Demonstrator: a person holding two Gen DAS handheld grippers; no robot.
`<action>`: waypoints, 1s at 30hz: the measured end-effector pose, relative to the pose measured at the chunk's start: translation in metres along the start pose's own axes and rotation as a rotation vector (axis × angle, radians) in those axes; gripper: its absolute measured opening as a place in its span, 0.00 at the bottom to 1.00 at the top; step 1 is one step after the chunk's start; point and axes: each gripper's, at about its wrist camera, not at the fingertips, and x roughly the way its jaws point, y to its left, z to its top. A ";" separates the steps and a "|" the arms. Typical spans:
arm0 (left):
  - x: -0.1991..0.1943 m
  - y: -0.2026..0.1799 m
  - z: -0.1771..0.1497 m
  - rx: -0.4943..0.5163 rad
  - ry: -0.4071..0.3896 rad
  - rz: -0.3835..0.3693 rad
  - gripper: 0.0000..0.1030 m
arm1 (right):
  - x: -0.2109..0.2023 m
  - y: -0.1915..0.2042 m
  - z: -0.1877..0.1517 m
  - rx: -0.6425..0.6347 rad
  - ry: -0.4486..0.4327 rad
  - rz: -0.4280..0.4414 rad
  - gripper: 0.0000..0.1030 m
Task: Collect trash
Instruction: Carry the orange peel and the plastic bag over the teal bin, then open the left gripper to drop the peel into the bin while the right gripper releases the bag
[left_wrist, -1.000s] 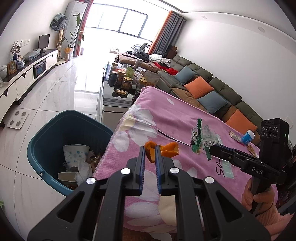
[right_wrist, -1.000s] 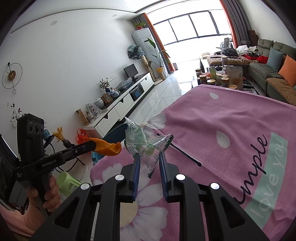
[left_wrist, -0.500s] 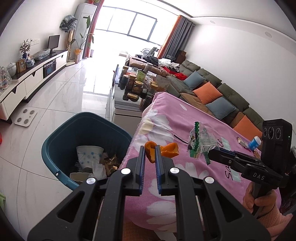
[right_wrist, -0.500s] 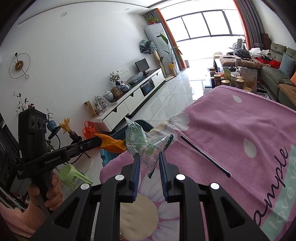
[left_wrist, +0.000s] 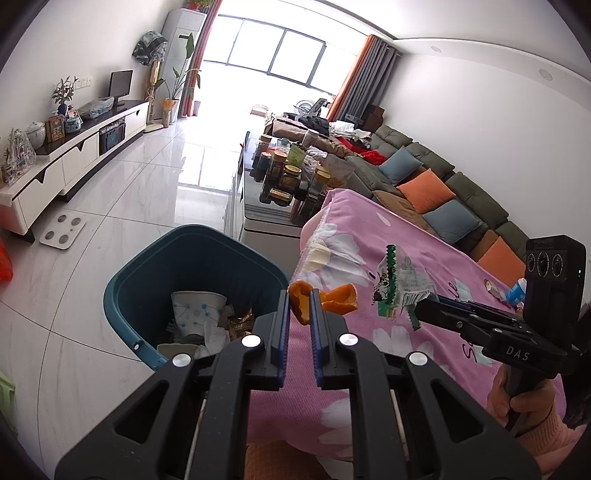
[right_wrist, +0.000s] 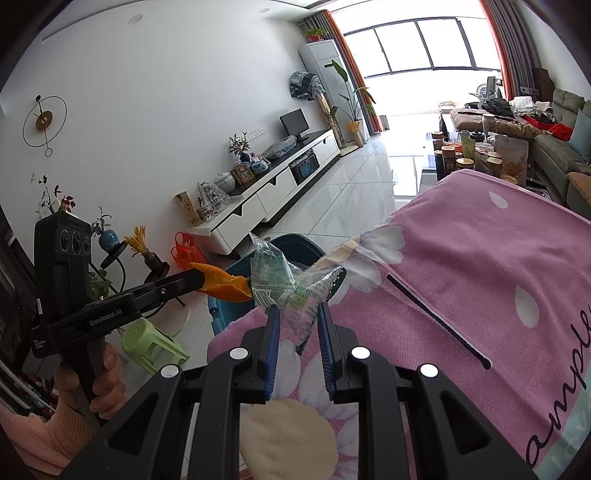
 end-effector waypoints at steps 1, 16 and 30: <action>0.000 0.001 0.000 -0.001 -0.001 0.004 0.10 | 0.001 0.001 0.001 -0.004 0.002 0.000 0.18; -0.001 0.023 0.002 -0.034 -0.018 0.071 0.10 | 0.023 0.018 0.005 -0.061 0.048 0.012 0.18; 0.024 0.063 0.001 -0.095 0.004 0.176 0.11 | 0.070 0.044 0.024 -0.131 0.111 -0.009 0.18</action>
